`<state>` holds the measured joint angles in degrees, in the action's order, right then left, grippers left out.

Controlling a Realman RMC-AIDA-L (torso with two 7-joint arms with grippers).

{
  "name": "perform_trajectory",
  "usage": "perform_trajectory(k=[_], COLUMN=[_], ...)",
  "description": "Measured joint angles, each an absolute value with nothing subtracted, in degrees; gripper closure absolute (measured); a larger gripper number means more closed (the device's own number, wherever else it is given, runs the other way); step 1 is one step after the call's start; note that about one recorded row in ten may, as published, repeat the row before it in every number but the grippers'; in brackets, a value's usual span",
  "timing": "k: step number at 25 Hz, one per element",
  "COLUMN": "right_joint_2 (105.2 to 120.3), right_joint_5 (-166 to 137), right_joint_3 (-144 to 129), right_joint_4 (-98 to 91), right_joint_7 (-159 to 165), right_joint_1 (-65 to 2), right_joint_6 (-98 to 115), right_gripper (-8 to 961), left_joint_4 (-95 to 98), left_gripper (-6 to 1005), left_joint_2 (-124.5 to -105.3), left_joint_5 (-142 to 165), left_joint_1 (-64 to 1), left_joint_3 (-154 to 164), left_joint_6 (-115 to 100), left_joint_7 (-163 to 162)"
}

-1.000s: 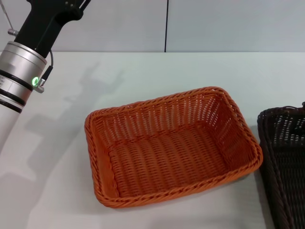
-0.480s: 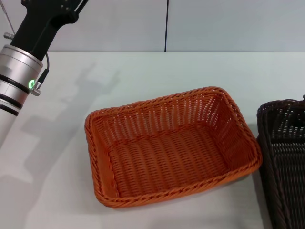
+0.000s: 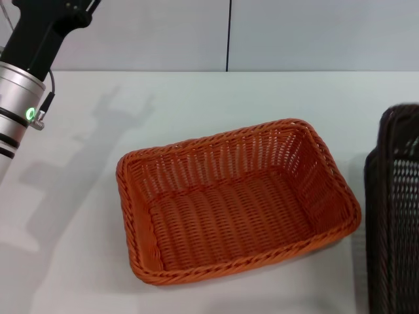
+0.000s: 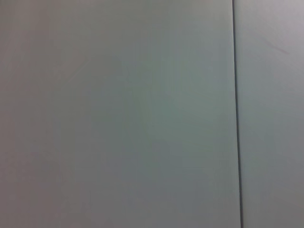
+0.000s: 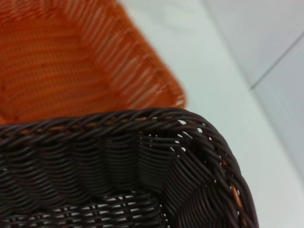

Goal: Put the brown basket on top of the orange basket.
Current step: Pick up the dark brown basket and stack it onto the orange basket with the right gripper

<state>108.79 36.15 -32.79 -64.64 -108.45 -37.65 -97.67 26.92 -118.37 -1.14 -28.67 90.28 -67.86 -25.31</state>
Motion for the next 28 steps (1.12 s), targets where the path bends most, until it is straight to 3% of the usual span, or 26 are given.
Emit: perform_trajectory(k=[7,14,21,28], right_joint_2=[105.11,104.08,104.58,106.91], right_joint_5=[49.0,53.3,61.2,64.1], right_joint_3=[-28.7,-22.7,-21.5,-21.6], right_joint_4=[-66.5,-68.6,-68.6,-66.9], right_joint_7=[-108.1,-108.7,-109.2,-114.2], right_joint_1=[-33.4,-33.2,-33.2,-35.7], right_joint_6=[-97.8,-96.5,-90.7,-89.7], right_gripper=[712,737,773,788], left_joint_4=[27.2,27.5,27.5,27.5], left_gripper=[156,155,155,155], left_joint_2=[-118.18,-118.10,-118.12,-118.12], left_joint_5=[-1.1,-1.1,-1.1,-1.1], left_joint_1=[-28.3,-28.0,-27.8,-27.2], left_joint_3=[89.5,88.8,88.7,88.3], left_joint_6=[-69.8,-71.4,-71.5,-71.5], left_joint_7=[-25.4,-25.4,-25.0,-24.9])
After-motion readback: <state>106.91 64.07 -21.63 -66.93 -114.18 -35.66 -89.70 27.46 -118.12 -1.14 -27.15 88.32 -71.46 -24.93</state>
